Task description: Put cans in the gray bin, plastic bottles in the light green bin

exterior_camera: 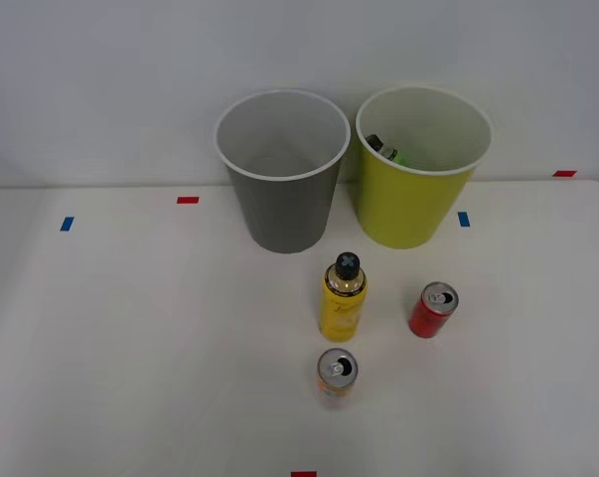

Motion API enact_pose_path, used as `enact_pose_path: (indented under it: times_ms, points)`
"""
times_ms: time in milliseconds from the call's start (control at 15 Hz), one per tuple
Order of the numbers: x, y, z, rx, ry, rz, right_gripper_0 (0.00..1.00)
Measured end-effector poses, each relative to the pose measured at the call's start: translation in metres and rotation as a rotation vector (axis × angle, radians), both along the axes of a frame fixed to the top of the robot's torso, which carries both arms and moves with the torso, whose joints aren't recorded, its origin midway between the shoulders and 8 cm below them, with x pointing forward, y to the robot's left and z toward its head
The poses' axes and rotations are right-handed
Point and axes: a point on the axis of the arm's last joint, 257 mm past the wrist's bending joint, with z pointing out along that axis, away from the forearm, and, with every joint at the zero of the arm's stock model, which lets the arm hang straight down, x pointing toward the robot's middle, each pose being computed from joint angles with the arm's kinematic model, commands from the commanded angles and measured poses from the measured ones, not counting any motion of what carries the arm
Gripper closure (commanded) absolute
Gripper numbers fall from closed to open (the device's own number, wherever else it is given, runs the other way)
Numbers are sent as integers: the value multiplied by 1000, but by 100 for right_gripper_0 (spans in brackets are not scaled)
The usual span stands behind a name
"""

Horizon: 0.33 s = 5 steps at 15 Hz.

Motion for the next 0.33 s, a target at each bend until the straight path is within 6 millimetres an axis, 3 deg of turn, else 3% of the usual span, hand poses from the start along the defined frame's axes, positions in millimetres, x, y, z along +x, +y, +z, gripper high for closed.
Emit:
enact_pose_path:
  times_ms: [333]
  points:
    - [0, 0, 0, 0, 0, 0, 0]
